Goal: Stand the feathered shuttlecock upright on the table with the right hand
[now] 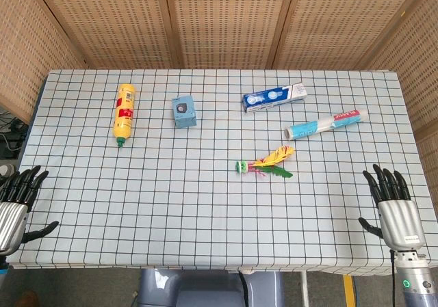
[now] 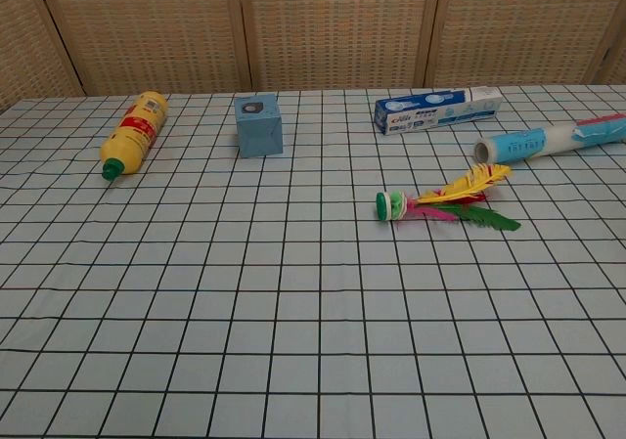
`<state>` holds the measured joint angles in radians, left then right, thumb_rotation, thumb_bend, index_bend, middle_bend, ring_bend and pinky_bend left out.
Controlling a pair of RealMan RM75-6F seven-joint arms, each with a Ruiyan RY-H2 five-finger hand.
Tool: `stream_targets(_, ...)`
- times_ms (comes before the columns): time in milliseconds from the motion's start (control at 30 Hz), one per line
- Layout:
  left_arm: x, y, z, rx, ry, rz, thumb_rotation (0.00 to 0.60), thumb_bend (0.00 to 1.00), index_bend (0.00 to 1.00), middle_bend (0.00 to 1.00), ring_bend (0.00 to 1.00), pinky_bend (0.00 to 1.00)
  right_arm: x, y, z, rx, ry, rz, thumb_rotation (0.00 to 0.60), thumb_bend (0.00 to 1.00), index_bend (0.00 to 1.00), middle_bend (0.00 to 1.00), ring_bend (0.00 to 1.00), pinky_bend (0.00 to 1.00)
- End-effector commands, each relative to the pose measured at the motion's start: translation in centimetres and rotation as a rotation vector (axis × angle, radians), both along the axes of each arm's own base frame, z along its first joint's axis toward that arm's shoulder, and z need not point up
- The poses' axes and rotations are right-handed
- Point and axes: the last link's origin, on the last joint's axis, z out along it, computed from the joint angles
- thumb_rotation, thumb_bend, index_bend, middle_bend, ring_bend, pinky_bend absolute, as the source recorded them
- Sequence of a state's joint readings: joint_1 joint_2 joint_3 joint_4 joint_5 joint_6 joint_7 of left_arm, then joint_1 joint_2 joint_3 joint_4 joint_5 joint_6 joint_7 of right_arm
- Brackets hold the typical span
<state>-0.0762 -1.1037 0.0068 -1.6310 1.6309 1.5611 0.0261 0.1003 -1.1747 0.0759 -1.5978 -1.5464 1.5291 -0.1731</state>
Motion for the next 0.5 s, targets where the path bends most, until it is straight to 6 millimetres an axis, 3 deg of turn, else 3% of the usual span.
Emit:
stream_targets(33, 0.0, 0.0, 0.0, 0.000, 0.000, -0.001, 0.600, 0.00, 0.00, 0.00, 0.00, 0.00, 0.0, 0.0, 0.0, 0.000, 0.000, 0.000, 0.600, 0.00, 0.00, 0.00, 0.00, 0.00)
stream_targets(233, -0.1, 0.3, 0.0, 0.003, -0.004, 0.009, 0.600, 0.00, 0.00, 0.00, 0.00, 0.00, 0.2, -1.1, -0.6, 0.042, -0.033, -0.010, 0.600, 0.00, 0.00, 0.00, 0.00, 0.00)
stream_targets(433, -0.4, 1.2, -0.5, -0.007, 0.005, 0.029, 0.600, 0.00, 0.00, 0.00, 0.00, 0.00, 2.8, -7.2, -1.5, 0.156, -0.002, 0.059, 0.600, 0.00, 0.01, 0.00, 0.00, 0.00)
stream_targets(500, -0.6, 1.6, -0.6, -0.008, 0.008, 0.041, 0.600, 0.00, 0.00, 0.00, 0.00, 0.00, 4.3, -9.7, -2.0, 0.194, -0.001, 0.094, 0.600, 0.01, 0.07, 0.00, 0.00, 0.00)
